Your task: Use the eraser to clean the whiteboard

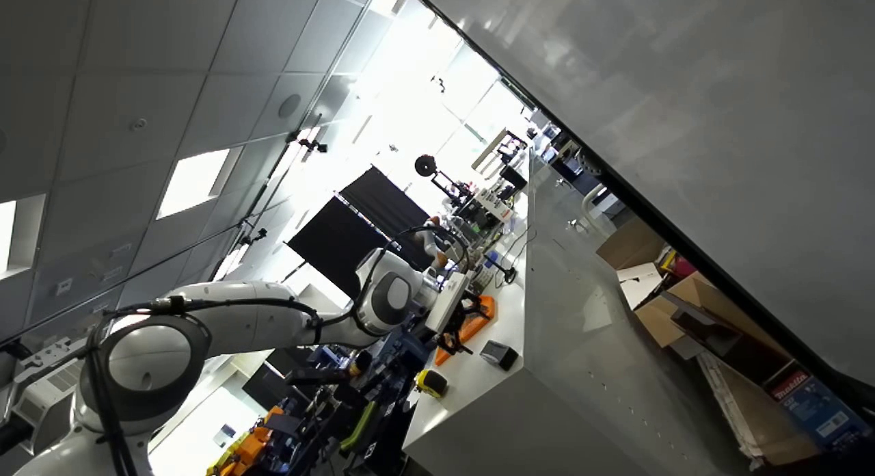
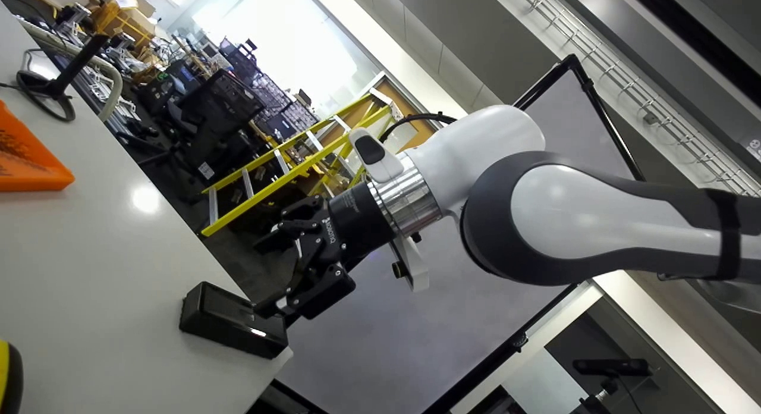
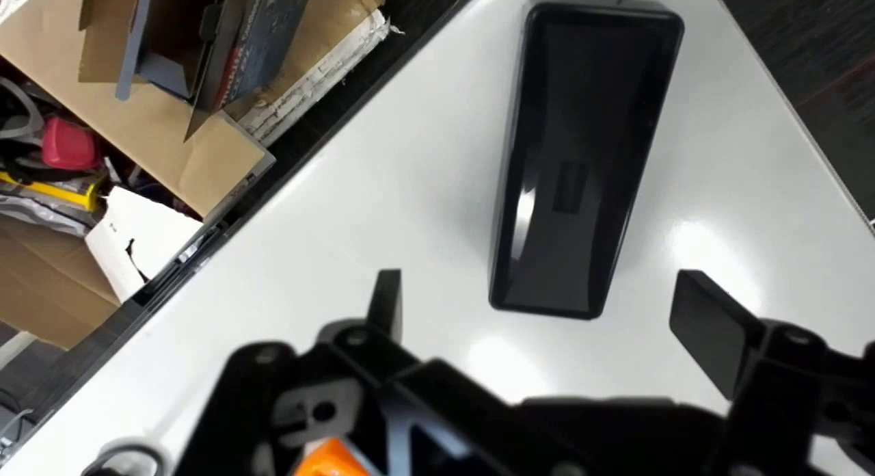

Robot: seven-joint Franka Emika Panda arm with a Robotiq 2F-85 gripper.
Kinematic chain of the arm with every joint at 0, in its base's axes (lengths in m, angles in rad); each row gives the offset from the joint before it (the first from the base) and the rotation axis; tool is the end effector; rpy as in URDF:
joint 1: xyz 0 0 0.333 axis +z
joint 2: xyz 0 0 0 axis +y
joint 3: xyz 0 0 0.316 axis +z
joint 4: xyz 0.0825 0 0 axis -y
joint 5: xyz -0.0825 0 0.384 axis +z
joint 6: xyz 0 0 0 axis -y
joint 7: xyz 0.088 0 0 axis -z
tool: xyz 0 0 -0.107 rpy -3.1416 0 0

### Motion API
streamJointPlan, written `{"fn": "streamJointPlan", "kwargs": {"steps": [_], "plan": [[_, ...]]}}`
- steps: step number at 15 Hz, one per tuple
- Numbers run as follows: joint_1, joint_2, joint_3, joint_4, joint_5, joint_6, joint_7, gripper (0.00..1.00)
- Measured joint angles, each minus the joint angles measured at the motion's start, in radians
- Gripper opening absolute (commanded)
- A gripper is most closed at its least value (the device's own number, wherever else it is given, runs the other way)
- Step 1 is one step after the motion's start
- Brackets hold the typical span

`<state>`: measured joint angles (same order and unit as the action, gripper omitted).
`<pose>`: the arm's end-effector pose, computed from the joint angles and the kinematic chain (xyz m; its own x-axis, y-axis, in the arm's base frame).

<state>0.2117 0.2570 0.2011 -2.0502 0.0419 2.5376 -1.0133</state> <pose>0.5607 0.2404 0.3398 0.1697 0.9667 0.1915 0.9679 -0.2000 0.1524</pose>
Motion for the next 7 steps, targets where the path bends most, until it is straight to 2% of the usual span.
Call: {"fn": "streamJointPlan", "kwargs": {"steps": [7], "plan": [[-0.009, -0.023, 0.048, 0.021, 0.006, 0.0, 0.0, 1.0]]}}
